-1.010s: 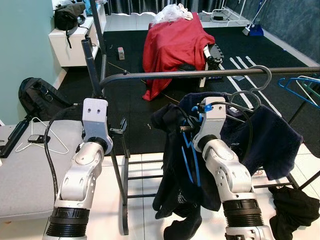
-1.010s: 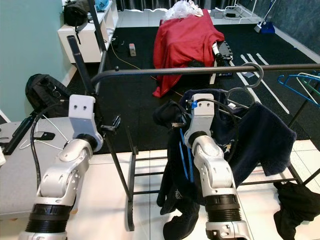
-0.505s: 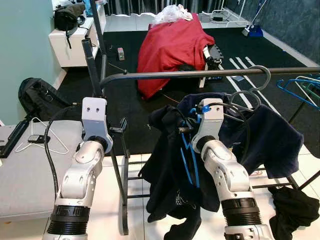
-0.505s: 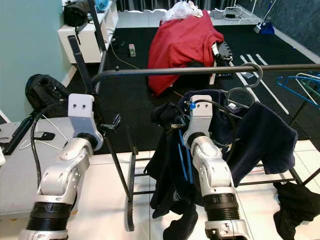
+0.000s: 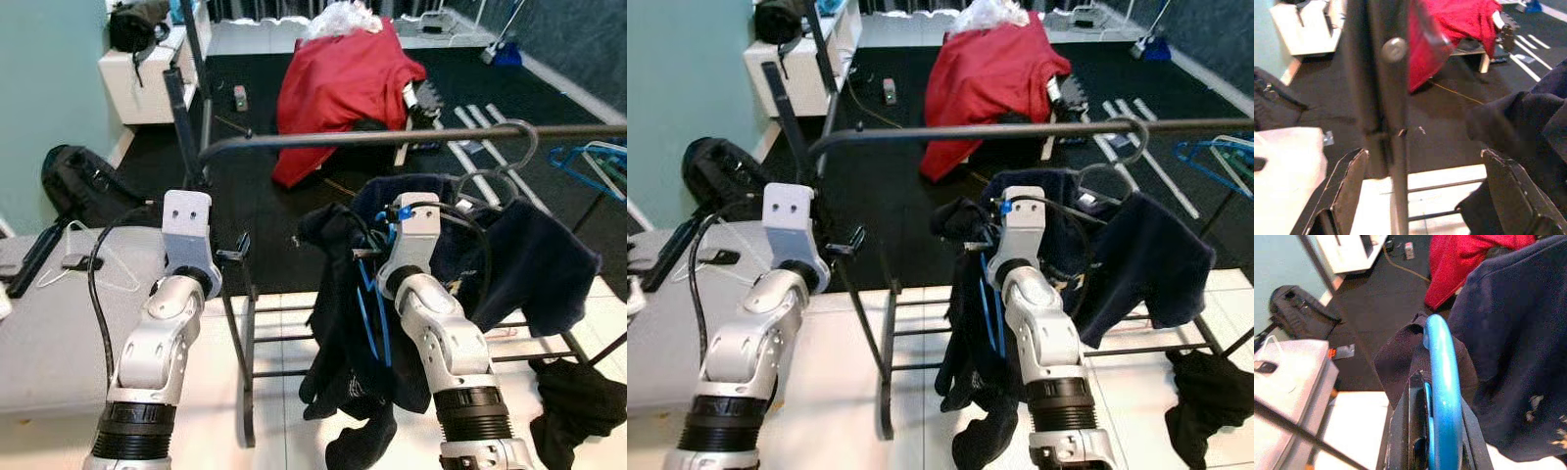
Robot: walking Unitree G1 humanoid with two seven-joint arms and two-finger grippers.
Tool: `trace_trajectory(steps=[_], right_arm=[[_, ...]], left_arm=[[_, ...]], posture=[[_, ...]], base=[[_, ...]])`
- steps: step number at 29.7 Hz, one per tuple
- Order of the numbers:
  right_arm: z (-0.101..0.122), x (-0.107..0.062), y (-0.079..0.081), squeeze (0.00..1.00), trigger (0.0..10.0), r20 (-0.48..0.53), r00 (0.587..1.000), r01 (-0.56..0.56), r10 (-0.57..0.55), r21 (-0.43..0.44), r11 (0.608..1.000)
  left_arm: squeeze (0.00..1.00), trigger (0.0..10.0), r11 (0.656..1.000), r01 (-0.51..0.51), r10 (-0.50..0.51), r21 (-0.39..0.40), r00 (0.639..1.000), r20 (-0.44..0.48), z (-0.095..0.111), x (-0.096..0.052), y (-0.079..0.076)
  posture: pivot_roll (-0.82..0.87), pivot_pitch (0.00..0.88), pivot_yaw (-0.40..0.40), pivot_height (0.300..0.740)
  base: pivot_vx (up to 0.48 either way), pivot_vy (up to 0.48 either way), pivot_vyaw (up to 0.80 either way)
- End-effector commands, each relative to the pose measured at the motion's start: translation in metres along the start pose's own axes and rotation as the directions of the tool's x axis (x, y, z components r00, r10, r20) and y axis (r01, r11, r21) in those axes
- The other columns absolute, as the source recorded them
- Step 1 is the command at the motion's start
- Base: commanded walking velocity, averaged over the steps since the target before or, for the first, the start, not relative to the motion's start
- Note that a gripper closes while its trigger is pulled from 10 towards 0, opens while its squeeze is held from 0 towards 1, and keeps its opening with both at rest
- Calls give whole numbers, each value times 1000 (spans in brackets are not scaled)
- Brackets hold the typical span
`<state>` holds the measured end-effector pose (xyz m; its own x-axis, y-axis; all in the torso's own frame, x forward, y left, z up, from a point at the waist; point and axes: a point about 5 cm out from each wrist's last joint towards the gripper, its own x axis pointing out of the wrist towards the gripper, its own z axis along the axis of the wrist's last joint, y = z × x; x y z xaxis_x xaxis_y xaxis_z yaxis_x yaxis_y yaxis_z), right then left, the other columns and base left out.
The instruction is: Hang hanger
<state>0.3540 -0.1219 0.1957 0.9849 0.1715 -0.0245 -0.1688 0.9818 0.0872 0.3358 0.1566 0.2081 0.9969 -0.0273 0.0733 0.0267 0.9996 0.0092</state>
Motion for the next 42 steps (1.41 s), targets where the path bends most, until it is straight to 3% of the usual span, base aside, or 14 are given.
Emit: trace_trajectory(steps=[1,20,42], right_arm=[[9,1,2,0,10000,47,999,-8,8,7,1000],[11,1,2,0,10000,67,997,21,-23,29,999],[9,-1,-6,0,10000,57,996,58,-62,58,997]], left_arm=[[0,10000,1000,-10,11,11,1000,-21,-5,-3,3],[0,10000,999,3,-2,36,1000,-27,-5,-2,2],[0,10000,999,23,-21,39,999,-43,-9,-2,-1]], posture=[[15,136,11,740],[20,131,21,740],[18,116,40,740]], base=[[-364,0,0],[-350,0,0],[0,0,0]])
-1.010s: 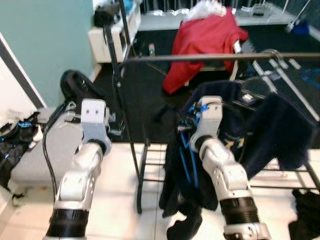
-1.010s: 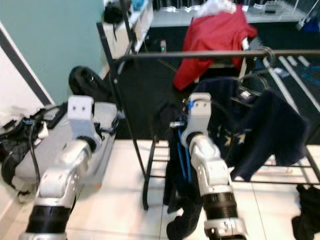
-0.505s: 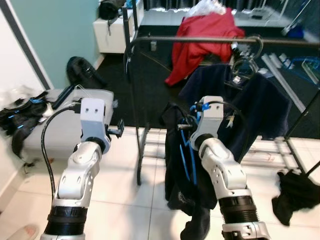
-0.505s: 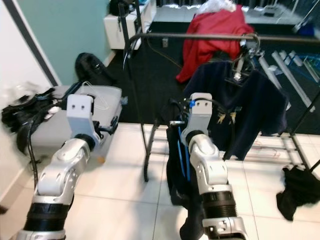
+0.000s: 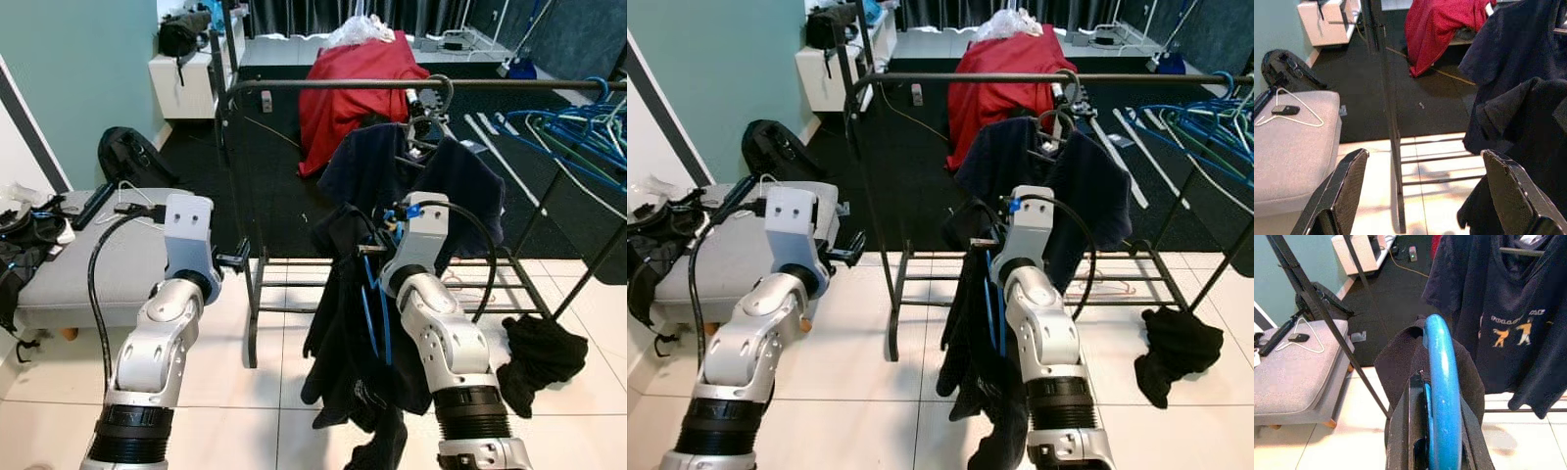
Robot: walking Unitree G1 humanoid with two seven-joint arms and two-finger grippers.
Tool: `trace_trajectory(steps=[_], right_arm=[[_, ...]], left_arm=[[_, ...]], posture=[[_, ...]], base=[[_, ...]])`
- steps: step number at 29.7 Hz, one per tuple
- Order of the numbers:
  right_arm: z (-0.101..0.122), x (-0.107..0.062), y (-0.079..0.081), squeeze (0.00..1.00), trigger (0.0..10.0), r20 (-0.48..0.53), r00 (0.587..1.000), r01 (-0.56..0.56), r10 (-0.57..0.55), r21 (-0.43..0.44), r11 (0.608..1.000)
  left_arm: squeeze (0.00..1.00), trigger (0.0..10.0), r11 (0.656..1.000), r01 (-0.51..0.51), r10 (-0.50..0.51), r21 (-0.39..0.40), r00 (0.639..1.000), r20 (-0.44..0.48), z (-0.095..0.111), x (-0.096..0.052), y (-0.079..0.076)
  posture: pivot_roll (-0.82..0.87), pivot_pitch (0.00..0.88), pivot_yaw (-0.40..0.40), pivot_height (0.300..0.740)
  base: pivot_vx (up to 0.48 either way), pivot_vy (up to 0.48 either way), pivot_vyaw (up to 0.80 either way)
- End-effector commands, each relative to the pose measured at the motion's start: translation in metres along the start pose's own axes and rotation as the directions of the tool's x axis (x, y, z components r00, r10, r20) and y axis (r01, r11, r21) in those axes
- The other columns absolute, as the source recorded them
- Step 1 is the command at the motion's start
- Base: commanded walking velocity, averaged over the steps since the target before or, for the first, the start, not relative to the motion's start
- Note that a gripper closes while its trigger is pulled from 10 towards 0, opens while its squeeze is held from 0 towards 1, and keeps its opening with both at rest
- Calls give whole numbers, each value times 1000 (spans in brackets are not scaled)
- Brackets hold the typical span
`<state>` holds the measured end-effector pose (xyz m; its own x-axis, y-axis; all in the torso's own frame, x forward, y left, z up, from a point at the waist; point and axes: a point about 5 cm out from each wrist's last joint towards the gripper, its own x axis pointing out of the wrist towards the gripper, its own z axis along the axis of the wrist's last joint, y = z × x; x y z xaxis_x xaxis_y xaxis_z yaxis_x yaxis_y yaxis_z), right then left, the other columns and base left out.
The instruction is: Hang hanger
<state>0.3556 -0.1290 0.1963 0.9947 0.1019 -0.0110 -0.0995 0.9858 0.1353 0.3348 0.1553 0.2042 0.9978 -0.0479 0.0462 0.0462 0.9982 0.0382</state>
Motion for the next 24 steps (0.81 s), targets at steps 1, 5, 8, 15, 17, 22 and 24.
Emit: trace_trajectory(steps=[1,5,8,15,17,22,24], right_arm=[[8,-1,2,0,10000,37,999,-13,13,4,1000],[6,-1,4,0,10000,31,999,-26,26,-11,1000],[5,-2,7,0,10000,25,999,-39,39,-14,999],[4,-1,9,0,10000,21,999,-47,48,-19,999],[4,-1,10,0,10000,21,998,-51,52,-19,998],[4,1,11,0,10000,16,999,-50,51,-23,998],[5,0,12,0,10000,18,999,-51,52,-20,998]], left_arm=[[0,10000,1000,1,-1,3,1000,-13,-4,0,0],[0,10000,1000,-15,16,20,1000,-10,-6,-1,-1],[0,10000,999,-27,27,17,1000,-16,-6,-2,0],[0,10000,999,-21,21,40,1000,-11,-5,-2,-1],[0,10000,999,-17,17,51,1000,-9,-4,-3,-1],[0,10000,998,-32,33,54,999,-20,-5,-2,4],[0,10000,999,-38,38,-7,996,-87,-11,-2,7]], posture=[[18,116,40,740],[20,126,32,740],[20,115,30,740],[22,122,25,740],[23,118,24,740],[22,131,25,740],[17,117,29,740]], base=[[0,0,0],[0,-272,0],[0,-336,0],[0,-420,0],[0,-480,0],[0,-480,0],[0,167,0]])
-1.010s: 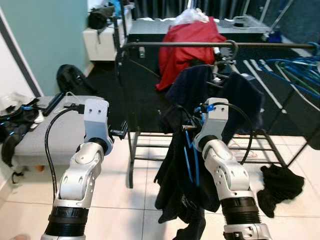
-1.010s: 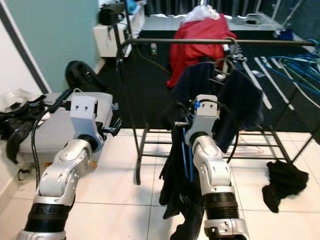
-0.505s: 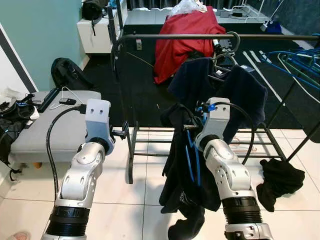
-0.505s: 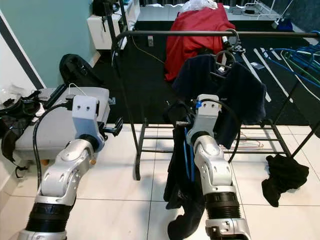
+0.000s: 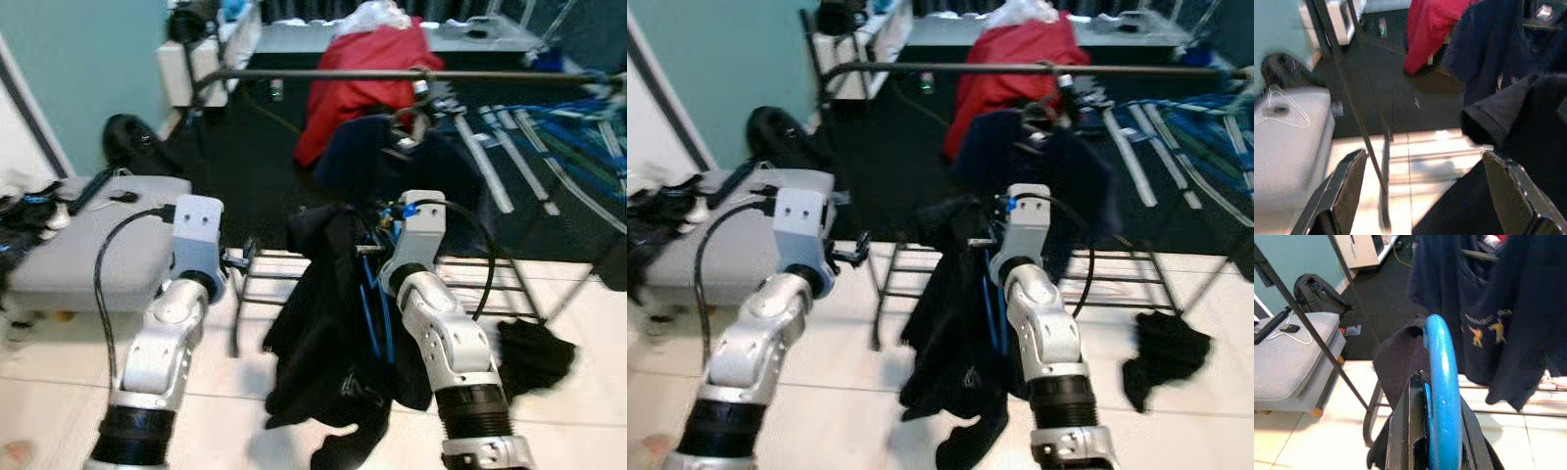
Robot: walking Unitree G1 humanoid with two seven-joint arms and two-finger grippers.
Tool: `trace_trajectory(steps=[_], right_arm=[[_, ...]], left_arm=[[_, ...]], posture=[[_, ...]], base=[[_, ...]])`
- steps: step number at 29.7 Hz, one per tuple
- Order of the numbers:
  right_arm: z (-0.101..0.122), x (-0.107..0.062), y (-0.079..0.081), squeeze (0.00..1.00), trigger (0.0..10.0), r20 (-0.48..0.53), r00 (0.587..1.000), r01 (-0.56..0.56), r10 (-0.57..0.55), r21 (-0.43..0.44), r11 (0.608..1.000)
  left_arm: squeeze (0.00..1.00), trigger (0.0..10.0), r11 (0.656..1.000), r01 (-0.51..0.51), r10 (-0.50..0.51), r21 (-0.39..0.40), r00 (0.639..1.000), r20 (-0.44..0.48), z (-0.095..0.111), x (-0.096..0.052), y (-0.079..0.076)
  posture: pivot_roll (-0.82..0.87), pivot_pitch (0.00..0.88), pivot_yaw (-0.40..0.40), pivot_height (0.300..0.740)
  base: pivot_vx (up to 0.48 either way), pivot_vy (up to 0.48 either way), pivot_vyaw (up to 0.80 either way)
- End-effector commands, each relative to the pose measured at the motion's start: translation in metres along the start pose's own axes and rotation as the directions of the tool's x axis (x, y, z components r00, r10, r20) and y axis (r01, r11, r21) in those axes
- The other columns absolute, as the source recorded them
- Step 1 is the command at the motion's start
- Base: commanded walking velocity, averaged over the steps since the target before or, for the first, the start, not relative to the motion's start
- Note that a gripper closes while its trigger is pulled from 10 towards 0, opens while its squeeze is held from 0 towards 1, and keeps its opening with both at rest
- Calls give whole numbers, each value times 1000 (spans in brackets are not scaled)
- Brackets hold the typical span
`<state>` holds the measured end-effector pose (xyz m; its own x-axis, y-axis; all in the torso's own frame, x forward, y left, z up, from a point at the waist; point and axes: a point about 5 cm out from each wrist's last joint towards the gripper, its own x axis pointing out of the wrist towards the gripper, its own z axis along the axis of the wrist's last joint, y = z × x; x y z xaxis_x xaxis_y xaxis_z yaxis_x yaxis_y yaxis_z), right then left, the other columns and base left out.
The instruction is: Hang hanger
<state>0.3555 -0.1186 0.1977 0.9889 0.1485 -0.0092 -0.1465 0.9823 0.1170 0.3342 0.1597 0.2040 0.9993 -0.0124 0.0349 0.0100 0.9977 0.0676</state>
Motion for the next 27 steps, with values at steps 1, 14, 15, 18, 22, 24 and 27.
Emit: trace_trajectory(steps=[1,14,15,18,22,24,27], right_arm=[[5,-1,2,0,10000,22,1000,-5,5,-1,1000],[4,-2,-1,0,10000,19,1000,5,-5,-5,1000],[4,-2,-1,0,10000,19,1000,5,-5,-5,1000],[5,-1,-1,0,10000,20,1000,4,-4,-10,1000],[10,-1,-1,0,10000,36,999,-6,7,-20,1000],[15,1,-1,0,10000,52,999,-14,16,-28,999],[25,7,-2,0,10000,84,996,-24,26,-29,999]], left_arm=[[0,10000,999,-3,0,-39,997,-74,-11,-1,3],[0,10000,999,47,-48,-15,997,-61,-9,3,-8],[0,10000,999,47,-48,-15,997,-61,-9,3,-8],[0,10000,999,51,-51,-6,998,-45,-7,4,-10],[0,10000,997,76,-77,-25,997,-18,0,4,-14],[0,10000,990,135,-135,-49,991,-2,6,2,-21],[0,10000,932,348,-351,-98,936,-15,12,-8,-40]], posture=[[17,117,29,740],[6,130,41,740],[6,130,41,740],[2,132,39,740],[-11,146,37,740],[-11,144,34,740],[-12,148,26,740]], base=[[0,334,0],[0,441,0],[0,0,0],[0,0,0],[0,0,0],[0,0,0],[0,0,0]])
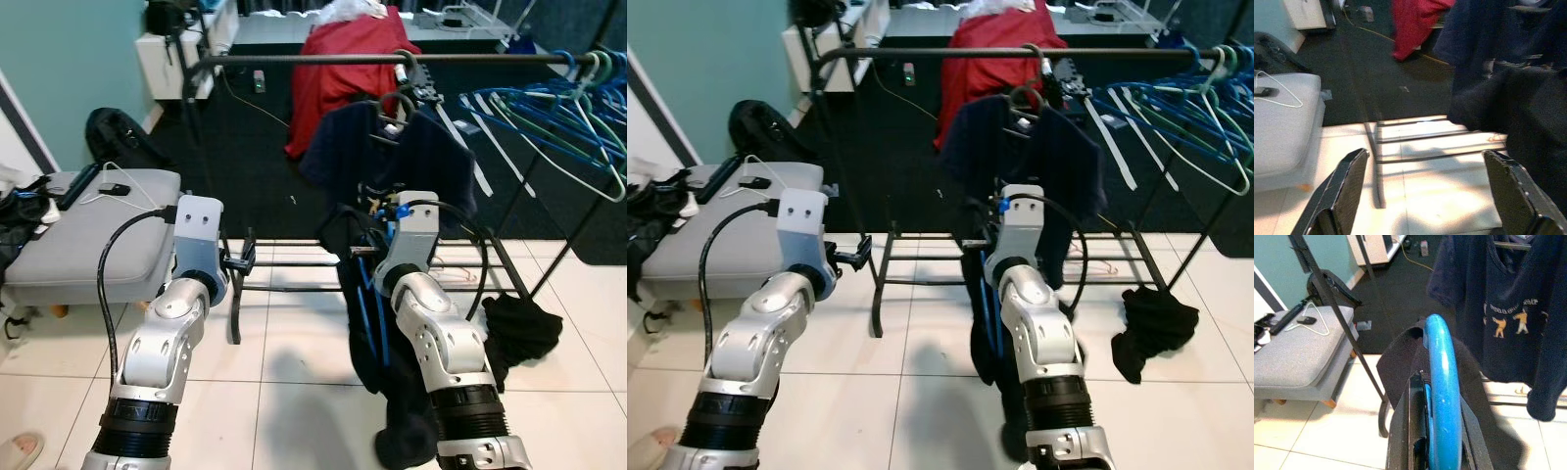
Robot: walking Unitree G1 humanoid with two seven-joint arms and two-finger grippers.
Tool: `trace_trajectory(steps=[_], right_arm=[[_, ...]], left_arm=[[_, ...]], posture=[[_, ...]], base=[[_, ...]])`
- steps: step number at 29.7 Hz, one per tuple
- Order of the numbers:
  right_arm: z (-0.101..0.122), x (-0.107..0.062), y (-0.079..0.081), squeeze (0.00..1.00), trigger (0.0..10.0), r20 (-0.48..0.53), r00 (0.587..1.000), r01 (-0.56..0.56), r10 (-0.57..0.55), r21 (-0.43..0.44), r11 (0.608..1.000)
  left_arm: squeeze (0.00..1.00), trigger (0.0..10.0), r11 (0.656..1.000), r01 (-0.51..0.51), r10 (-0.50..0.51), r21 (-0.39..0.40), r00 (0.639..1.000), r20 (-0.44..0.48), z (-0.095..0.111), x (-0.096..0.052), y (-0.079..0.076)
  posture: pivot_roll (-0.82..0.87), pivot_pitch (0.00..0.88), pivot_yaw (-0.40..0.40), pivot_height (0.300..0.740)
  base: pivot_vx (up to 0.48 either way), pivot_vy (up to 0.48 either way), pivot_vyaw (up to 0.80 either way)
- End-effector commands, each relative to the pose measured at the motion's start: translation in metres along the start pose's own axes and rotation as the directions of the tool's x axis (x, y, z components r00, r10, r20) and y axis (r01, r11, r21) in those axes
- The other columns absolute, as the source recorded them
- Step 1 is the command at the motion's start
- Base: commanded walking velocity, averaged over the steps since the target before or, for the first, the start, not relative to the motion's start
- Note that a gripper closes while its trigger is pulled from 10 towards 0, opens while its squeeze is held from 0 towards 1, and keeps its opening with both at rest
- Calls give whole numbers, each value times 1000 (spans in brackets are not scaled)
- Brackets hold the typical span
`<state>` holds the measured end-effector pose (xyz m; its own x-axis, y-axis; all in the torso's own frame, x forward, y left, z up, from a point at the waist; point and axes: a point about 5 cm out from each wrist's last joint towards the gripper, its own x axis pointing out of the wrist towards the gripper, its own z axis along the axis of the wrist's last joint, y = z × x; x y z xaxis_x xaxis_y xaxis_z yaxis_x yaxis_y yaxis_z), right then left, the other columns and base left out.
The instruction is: Hang hanger
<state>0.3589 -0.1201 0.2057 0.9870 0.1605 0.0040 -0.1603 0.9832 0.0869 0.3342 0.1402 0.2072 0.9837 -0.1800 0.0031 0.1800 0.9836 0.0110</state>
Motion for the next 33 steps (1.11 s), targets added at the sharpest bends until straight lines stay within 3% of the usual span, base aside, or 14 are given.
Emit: trace_trajectory(steps=[1,2,4,5,9,10,16,20,27,28,30,31,33], right_arm=[[17,4,-1,0,10000,73,997,-11,11,2,1000],[20,7,-1,0,10000,81,997,-16,16,7,1000],[23,10,0,0,10000,86,996,-22,21,10,1000],[29,13,3,0,10000,101,994,-48,46,16,999],[34,15,6,0,10000,111,992,-65,63,18,998],[39,18,10,0,10000,117,989,-97,96,9,995],[42,20,19,0,10000,89,980,-177,179,-28,984],[31,16,30,0,10000,10,964,-266,266,-51,963],[22,9,48,0,10000,-66,917,-397,393,-55,916],[22,7,50,0,10000,-73,908,-417,413,-56,907],[22,7,51,0,10000,-74,904,-425,421,-58,903],[25,7,52,0,10000,-67,905,-425,421,-59,903],[25,7,52,0,10000,-67,905,-425,421,-59,903]], left_arm=[[0,10000,982,187,-187,-34,982,-7,6,-5,-22],[0,10000,969,247,-248,-32,968,-28,4,-7,-27],[0,10000,962,271,-272,-33,961,-48,1,-8,-30],[506,10000,964,265,-266,-27,962,-59,-2,-7,-29],[506,10000,966,256,-257,-22,964,-65,-4,-7,-28],[1000,10000,970,241,-242,-18,969,-58,-4,-5,-26],[1000,10000,976,215,-216,-44,976,-19,1,2,-23],[1000,10000,975,210,-211,-77,977,-9,6,12,-31],[988,10000,983,170,-175,-69,982,-73,1,24,-33],[380,10000,984,172,-175,-41,979,-103,-2,27,-34],[380,10000,984,176,-178,-21,977,-122,-4,29,-35],[0,10000,984,179,-177,-4,973,-148,-7,30,-35],[0,10000,984,179,-177,-4,973,-148,-7,30,-35]], posture=[[-12,148,26,740],[-13,148,26,740],[-14,152,27,740],[-18,150,31,740],[-19,151,30,740],[-21,151,24,740],[-29,149,21,740],[-36,155,27,740],[-49,167,27,740],[-52,171,23,740],[-53,172,23,740],[-62,175,23,740],[-62,175,23,740]], base=[[0,0,0],[0,0,0],[0,0,0],[0,0,0],[0,0,0],[0,0,0],[0,0,0],[0,0,0],[0,0,0],[0,0,0],[0,0,0],[0,0,0],[0,0,0]])
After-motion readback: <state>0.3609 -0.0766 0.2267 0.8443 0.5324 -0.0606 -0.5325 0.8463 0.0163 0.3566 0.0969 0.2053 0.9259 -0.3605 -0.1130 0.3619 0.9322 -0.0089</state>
